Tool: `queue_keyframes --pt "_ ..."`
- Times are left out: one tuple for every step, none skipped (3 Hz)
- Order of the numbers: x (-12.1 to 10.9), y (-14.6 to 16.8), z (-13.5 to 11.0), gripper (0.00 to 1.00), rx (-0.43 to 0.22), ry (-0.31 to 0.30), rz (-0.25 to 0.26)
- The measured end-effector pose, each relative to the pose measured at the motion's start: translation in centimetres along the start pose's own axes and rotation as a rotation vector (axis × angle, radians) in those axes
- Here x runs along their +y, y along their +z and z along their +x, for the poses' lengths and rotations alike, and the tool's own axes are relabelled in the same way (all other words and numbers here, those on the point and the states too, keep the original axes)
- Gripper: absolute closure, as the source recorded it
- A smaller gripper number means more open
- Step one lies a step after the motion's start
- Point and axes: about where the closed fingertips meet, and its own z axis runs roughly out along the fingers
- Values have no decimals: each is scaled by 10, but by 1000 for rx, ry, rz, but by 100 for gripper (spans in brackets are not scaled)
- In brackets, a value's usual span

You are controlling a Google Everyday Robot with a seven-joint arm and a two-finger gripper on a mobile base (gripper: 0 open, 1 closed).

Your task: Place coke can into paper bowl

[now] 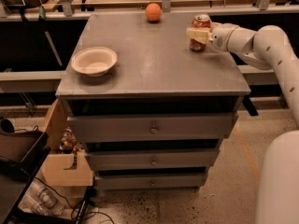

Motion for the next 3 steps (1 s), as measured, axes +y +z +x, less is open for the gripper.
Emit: queue_keyframes --pt "2 3 1 87 0 1 -4" --pt "4 5 1 100 1 2 -8" --pt "31 14 -10 100 2 -48 -46"
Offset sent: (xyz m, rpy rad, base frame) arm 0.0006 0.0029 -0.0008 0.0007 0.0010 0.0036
